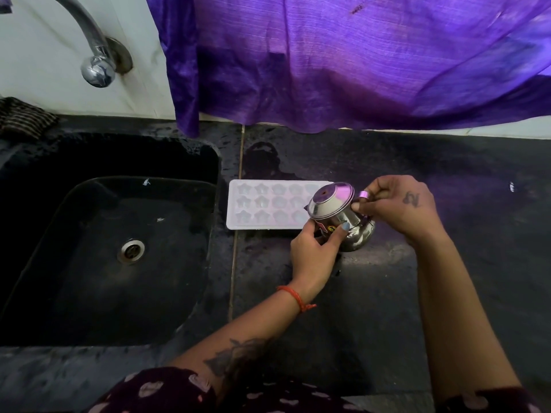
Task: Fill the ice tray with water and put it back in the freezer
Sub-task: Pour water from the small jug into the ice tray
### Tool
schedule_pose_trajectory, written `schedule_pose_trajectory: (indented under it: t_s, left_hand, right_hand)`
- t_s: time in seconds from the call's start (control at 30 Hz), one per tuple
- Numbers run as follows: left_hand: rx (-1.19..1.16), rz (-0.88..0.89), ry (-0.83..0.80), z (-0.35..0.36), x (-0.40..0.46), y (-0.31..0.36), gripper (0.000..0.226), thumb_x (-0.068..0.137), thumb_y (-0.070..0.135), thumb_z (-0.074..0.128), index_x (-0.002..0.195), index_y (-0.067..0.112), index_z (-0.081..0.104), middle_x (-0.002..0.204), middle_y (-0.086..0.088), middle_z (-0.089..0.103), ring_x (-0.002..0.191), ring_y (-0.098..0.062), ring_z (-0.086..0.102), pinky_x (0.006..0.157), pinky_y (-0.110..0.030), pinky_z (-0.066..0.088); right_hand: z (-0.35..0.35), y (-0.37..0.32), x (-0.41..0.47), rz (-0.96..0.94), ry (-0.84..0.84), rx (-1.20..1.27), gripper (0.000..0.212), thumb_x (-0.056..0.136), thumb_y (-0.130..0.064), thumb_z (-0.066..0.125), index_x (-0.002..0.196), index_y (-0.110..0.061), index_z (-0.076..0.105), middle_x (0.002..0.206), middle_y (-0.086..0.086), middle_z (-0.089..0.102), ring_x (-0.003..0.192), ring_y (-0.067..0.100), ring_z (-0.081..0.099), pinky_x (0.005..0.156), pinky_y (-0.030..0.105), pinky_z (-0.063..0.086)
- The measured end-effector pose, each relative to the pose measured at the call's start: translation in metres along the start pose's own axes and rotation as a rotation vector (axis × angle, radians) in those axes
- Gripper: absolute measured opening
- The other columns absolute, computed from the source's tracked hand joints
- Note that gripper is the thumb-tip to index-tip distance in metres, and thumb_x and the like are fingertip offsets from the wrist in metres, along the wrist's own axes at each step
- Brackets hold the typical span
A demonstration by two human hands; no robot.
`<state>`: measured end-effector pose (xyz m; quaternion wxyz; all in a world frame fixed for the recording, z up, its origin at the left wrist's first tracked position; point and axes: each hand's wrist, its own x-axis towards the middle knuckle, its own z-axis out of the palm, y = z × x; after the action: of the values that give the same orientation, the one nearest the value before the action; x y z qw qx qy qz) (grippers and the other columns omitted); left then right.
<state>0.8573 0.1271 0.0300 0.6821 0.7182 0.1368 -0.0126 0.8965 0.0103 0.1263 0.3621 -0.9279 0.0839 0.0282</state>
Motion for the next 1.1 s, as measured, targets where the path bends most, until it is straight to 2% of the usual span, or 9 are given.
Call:
schedule_pose_trajectory:
  t_s: [0.2,0.33,0.5,0.7,0.83,1.0,1.1]
  left_hand:
    - [-0.059,-0.042,-0.037,0.0016,0.0010,-0.0035,0.035,0.079,0.038,0.072,0.106,0.017,0.067,0.097,0.002,0.071,0.091,-0.013,0.067,0.086,-0.041,0.055]
    - [-0.067,-0.045,-0.040,0.0022,0.0012,-0.0062,0.038,0.075,0.045,0.072,0.102,0.019,0.067,0.096,0.001,0.072,0.091,-0.015,0.068,0.084,-0.044,0.056]
    - [-0.079,-0.054,-0.058,0.0029,0.0011,-0.0067,0.037,0.076,0.043,0.072,0.103,0.020,0.067,0.098,0.001,0.072,0.094,-0.014,0.067,0.086,-0.043,0.056]
    - [-0.075,-0.052,-0.060,0.0029,-0.0003,-0.0048,0.046,0.067,0.054,0.069,0.100,0.022,0.067,0.096,0.002,0.072,0.092,-0.013,0.067,0.084,-0.043,0.056]
    - [-0.074,-0.049,-0.059,0.0028,0.0004,-0.0055,0.034,0.075,0.043,0.073,0.099,0.019,0.068,0.094,0.001,0.072,0.090,-0.014,0.068,0.083,-0.044,0.056]
    - [-0.061,-0.043,-0.059,0.0029,0.0012,-0.0062,0.034,0.078,0.040,0.073,0.103,0.018,0.068,0.096,0.001,0.072,0.091,-0.012,0.068,0.084,-0.043,0.056]
    - [-0.034,-0.018,-0.062,0.0027,0.0006,-0.0040,0.033,0.080,0.037,0.072,0.106,0.017,0.067,0.099,0.002,0.072,0.091,-0.009,0.067,0.085,-0.033,0.056]
  right_hand:
    - [-0.0008,-0.0030,0.0004,0.007,-0.016,-0.041,0.015,0.071,-0.021,0.082,0.074,-0.019,0.067,0.072,0.001,0.072,0.076,0.017,0.068,0.082,0.046,0.055]
    - [-0.0010,-0.0027,0.0004,0.020,-0.014,-0.052,0.016,0.069,-0.023,0.082,0.075,-0.019,0.068,0.073,0.000,0.072,0.078,0.016,0.068,0.083,0.046,0.055]
    - [-0.0016,-0.0023,-0.0004,0.019,-0.008,-0.053,0.016,0.069,-0.023,0.083,0.076,-0.018,0.069,0.074,0.001,0.072,0.078,0.017,0.068,0.082,0.046,0.055]
    - [-0.0018,-0.0008,-0.0006,0.014,-0.007,-0.054,0.016,0.069,-0.023,0.083,0.074,-0.019,0.068,0.072,0.000,0.072,0.078,0.017,0.068,0.082,0.046,0.055]
    - [-0.0012,0.0005,0.0004,0.014,-0.005,-0.042,0.017,0.068,-0.022,0.083,0.073,-0.019,0.068,0.071,0.001,0.072,0.078,0.019,0.069,0.081,0.048,0.056]
    - [-0.0014,0.0011,0.0011,0.018,-0.008,-0.037,0.017,0.068,-0.022,0.083,0.073,-0.020,0.067,0.071,0.001,0.072,0.078,0.018,0.069,0.082,0.048,0.055]
    - [-0.0019,0.0033,0.0006,0.021,-0.001,-0.017,0.016,0.068,-0.021,0.083,0.071,-0.020,0.067,0.070,0.001,0.072,0.077,0.018,0.069,0.082,0.047,0.056]
